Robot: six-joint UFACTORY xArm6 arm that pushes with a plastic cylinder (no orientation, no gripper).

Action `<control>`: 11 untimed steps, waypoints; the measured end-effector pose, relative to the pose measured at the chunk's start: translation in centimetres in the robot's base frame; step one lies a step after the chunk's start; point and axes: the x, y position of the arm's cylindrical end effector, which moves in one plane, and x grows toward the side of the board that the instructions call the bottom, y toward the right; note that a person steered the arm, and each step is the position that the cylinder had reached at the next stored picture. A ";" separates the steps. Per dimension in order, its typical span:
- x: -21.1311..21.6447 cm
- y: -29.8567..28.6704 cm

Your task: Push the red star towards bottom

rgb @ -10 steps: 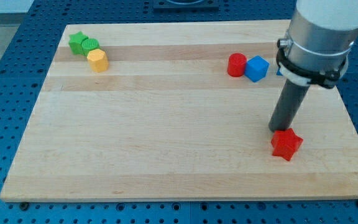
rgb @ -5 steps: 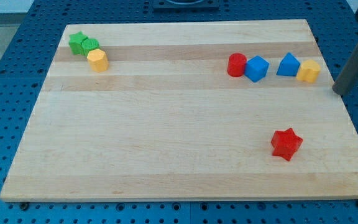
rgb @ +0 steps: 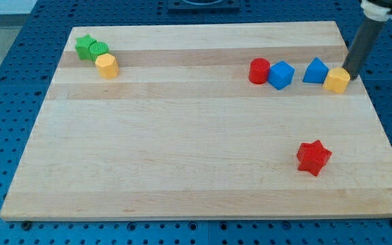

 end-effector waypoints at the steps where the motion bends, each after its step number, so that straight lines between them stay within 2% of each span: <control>1: 3.7 -0.5; 2: 7.5 -1.0; 3: 8.2 -1.6; 4: 6.9 -0.5; 5: 2.1 0.1; 6: 2.1 0.1; 8: 4.7 -4.8; 10: 4.4 -10.4; 11: 5.9 -9.2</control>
